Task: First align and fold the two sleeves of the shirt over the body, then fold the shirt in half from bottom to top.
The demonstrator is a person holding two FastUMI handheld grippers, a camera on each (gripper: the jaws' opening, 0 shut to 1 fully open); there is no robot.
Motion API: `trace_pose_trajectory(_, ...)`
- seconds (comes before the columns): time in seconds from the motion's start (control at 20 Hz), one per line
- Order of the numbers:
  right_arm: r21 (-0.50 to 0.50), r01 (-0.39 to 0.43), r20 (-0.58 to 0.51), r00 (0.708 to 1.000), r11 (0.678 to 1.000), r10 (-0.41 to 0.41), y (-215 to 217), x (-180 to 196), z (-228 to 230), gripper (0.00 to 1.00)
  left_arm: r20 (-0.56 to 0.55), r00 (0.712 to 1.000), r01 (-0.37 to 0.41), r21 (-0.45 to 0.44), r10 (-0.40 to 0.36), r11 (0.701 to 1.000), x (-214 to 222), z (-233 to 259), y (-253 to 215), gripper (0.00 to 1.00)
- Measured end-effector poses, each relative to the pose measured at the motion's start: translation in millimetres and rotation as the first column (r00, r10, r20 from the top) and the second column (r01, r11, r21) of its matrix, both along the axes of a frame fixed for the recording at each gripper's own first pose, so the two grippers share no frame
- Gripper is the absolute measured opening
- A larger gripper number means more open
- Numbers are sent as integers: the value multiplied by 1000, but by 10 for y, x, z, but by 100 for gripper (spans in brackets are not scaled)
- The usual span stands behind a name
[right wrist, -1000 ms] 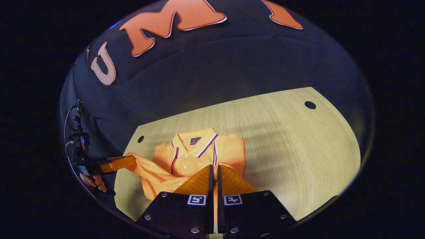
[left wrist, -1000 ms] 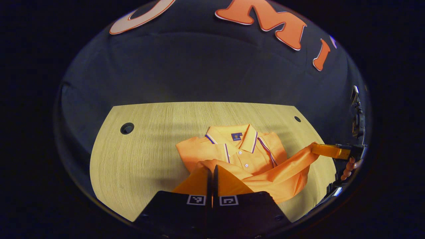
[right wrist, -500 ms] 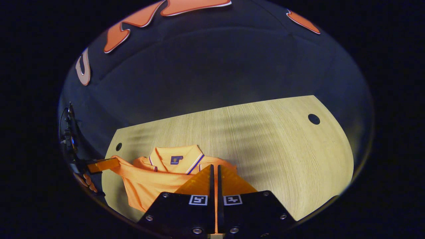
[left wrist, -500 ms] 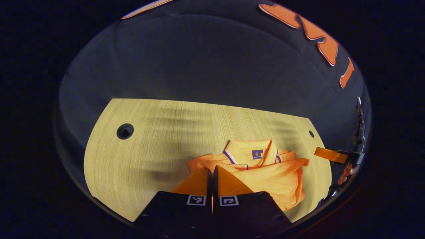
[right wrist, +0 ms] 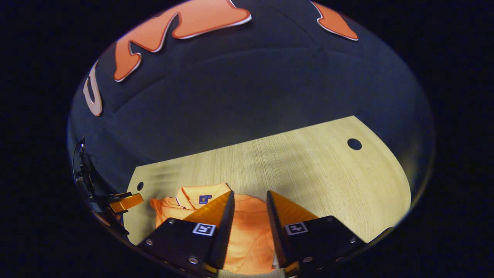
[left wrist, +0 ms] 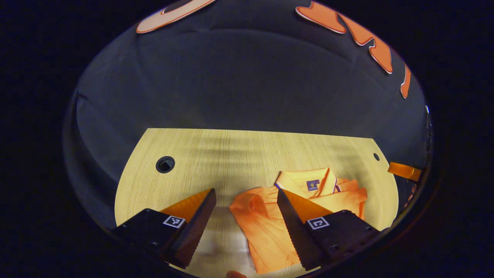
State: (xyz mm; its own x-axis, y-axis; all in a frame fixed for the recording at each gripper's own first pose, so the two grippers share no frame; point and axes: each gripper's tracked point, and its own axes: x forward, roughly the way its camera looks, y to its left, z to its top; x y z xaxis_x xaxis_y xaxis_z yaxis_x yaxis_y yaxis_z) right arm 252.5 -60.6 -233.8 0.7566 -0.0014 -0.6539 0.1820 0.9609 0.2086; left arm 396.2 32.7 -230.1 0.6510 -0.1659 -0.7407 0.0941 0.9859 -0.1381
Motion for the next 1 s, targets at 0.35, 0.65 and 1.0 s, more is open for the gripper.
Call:
trace_pose_trajectory(0.35,-118,-60,158,984,991,79,157,-670,679,92,191,981,31,9,-32,999,-735,842,-254,99)
trace_pose_trajectory(0.65,-218,-119,285,942,969,180,327,-1334,1242,93,356,933,52,7,-51,999,-1521,1741,-555,98)
trace_pose_trajectory(1.0,-227,-141,392,893,964,223,392,-2111,1604,94,462,887,10,4,-10,1000,-2516,2254,-705,98)
